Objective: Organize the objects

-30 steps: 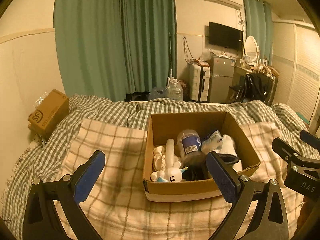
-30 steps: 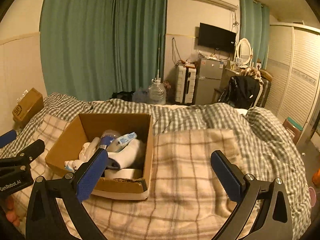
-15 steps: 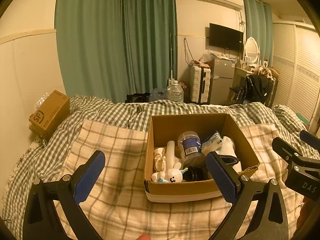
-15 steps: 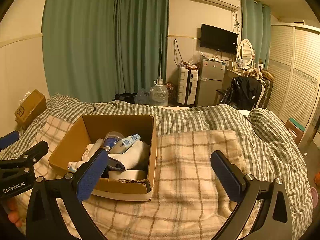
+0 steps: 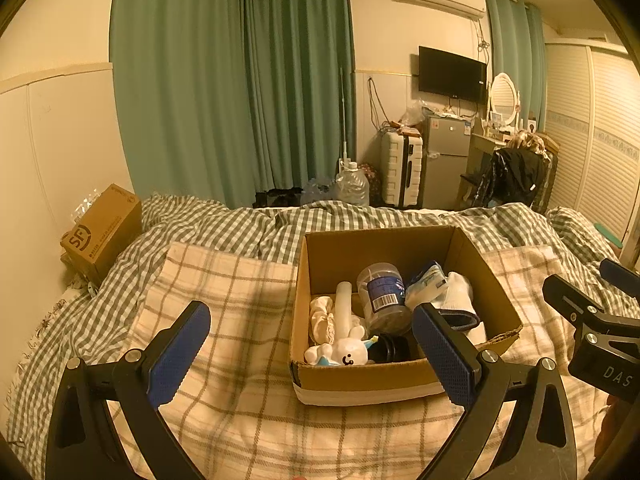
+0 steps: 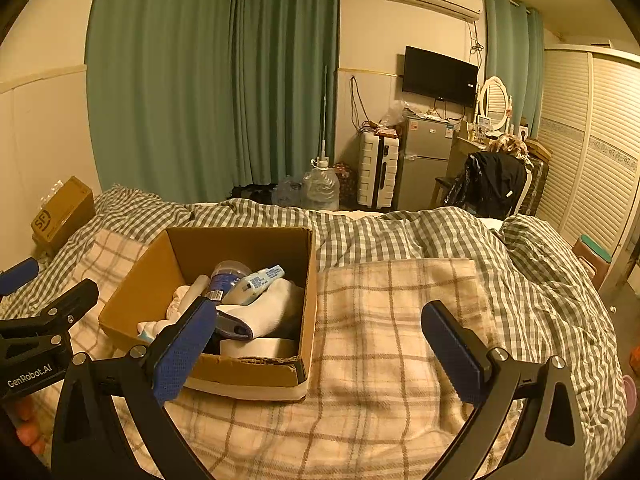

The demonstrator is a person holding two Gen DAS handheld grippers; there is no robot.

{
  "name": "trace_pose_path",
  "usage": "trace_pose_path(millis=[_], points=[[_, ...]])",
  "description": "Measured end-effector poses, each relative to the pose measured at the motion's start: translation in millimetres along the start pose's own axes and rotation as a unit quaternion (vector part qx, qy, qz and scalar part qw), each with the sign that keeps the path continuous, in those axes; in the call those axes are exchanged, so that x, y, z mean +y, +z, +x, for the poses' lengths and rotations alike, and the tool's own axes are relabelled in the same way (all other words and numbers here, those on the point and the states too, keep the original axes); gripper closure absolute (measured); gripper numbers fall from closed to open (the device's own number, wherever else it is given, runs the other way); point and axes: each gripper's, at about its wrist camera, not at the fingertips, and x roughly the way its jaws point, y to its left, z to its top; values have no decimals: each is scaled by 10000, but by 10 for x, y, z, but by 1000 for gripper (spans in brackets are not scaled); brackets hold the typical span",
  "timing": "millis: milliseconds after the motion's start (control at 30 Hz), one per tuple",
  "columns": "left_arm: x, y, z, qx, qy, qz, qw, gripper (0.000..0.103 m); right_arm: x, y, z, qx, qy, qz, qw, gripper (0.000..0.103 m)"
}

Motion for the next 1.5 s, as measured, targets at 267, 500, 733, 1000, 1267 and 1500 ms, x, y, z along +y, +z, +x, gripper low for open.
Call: trace_pose_path(millis=[267,500,733,1000,1267,1500], points=[[3,-3,0,5,2,17,10000,0,20,-5,10,22,7,-9,10000,0],[1,-4,0,6,6,25,10000,0,20,-8,7,28,12,-5,10000,0],[2,-3,-3,3,16,25,10000,0,25,-12,12,35,19,-7,10000,0],[10,-8,-1,6,15,24,10000,0,36,-22,22,40,33,-3,10000,0],[31,-18,-9,-3,29,18,10000,0,45,-36,32,52,35,-2,10000,0],[31,-16,-1,13,40,27,10000,0,46,-37,33,54,34,1,10000,0]])
